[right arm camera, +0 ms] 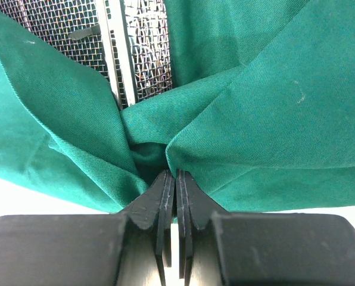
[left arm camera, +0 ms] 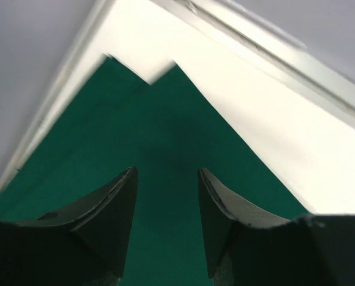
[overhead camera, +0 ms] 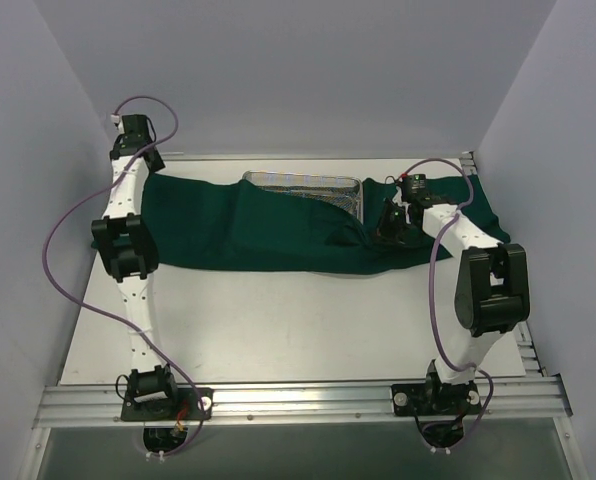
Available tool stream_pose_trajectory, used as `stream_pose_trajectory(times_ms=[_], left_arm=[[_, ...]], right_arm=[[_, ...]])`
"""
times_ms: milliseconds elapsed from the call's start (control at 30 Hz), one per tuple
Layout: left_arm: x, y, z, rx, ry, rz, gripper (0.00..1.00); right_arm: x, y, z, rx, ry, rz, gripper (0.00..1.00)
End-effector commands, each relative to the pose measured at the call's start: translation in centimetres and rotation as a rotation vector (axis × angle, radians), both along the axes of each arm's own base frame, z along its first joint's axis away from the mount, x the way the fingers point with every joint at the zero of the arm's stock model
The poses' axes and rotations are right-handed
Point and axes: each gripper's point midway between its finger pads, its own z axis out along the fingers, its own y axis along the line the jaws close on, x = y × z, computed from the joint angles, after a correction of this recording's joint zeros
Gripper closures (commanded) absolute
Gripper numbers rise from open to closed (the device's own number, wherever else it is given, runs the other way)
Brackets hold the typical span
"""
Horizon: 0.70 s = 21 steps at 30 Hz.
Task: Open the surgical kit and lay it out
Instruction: Open the surgical kit at the center of the board.
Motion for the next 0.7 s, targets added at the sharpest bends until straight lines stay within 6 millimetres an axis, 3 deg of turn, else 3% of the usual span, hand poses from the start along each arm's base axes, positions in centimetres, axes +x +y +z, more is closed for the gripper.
stream_pose_trajectory(times_ms=[0, 67, 100, 133, 233, 267, 400, 667], left_arm=[[1.6, 5.0, 6.8, 0.129, -0.189, 0.075, 0.46], [2.4, 6.2, 7.1, 0.153, -0.211, 0.058, 0.46], [3.0, 6.3, 5.4, 0.154, -0.189, 0.036, 0.46], [3.7, 6.1, 6.5, 0.161, -0.223, 0.006, 0.46], [4.7, 6.8, 6.4, 0.178, -0.269, -0.041, 0.45], [5.1, 6.4, 5.0, 0.144, -0.263, -0.092, 0.44], [7.2, 4.5, 3.7, 0.110, -0.316, -0.242, 0.43], [7.2, 5.9, 0.1, 0.101, -0.281, -0.153, 0.37]], right_arm=[[-0.2, 0.0, 0.6, -0.010, -0.002, 0.039, 1.00], [-0.2, 0.3, 0.5, 0.006, 0.002, 0.043, 1.00], [-0.1, 0.4, 0.5, 0.013, 0.000, 0.042, 1.00], [-0.2, 0.5, 0.5, 0.020, 0.003, 0.038, 1.00], [0.0, 0.8, 0.6, 0.035, -0.010, 0.036, 1.00], [0.0, 0.7, 0.5, 0.034, -0.014, 0.036, 1.00], [-0.2, 0.2, -0.2, 0.020, 0.007, 0.025, 1.00], [0.1, -0.1, -1.2, 0.025, 0.020, 0.011, 1.00]])
